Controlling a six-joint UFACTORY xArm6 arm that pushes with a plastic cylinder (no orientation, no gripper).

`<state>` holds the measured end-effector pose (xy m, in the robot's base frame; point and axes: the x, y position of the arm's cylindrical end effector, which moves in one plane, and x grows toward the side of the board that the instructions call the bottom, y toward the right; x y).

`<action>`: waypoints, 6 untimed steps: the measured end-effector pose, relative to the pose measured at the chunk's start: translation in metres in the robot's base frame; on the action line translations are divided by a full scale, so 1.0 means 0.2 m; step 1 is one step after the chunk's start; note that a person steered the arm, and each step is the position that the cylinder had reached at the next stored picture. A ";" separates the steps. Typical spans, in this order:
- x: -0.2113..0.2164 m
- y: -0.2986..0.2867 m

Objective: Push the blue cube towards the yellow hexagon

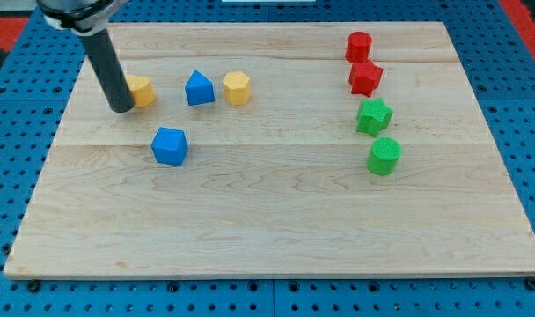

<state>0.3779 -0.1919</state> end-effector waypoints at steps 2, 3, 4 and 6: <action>0.03 0.03; 0.17 -0.08; 0.43 -0.03; 0.44 0.58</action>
